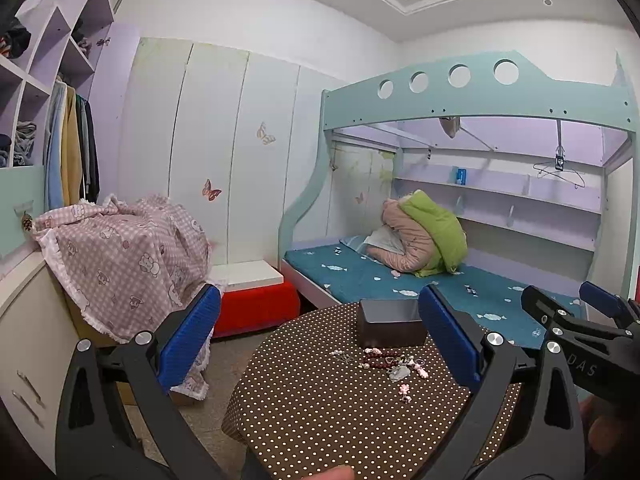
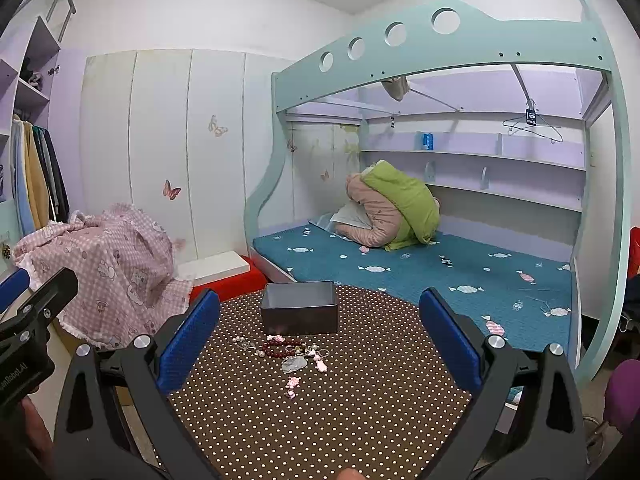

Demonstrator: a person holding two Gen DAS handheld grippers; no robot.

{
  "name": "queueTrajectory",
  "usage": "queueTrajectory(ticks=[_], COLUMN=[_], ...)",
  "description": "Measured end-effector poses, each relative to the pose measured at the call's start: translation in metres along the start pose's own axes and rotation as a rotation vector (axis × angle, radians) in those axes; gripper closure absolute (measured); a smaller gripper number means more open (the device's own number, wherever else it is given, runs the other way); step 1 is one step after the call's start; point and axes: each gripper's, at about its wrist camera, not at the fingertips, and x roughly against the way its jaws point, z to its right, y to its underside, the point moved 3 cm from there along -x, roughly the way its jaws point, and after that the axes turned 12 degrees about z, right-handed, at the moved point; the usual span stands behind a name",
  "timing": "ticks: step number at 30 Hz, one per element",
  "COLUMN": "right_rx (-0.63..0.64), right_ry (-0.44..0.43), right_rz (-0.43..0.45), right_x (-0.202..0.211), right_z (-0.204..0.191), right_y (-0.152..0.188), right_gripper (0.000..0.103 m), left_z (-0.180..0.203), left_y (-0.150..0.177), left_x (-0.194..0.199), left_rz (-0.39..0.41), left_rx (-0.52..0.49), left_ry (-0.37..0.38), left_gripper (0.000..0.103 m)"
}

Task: Organize jewelry

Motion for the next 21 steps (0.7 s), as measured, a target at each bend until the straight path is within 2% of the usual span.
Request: queueTrajectory(ticks=[15,21], right_rx=[0.009,0.017], right_ry=[-0.006,-0.014], right_rz=[0.001,-0.021], right_x=[-0.005,-0.013], right_z=[-0.002,-0.002], right_y=[-0.001,0.005], right_gripper=[0.007,0.007], left_z=[0.0,-0.005], left_y=[0.004,0.013], left_x=[-0.001,-0.009], left_rz=[-0.006,-0.032], left_rx=[0.003,0.005], left_ry=[-0.006,-0.013], left_gripper=[0.005,0.005])
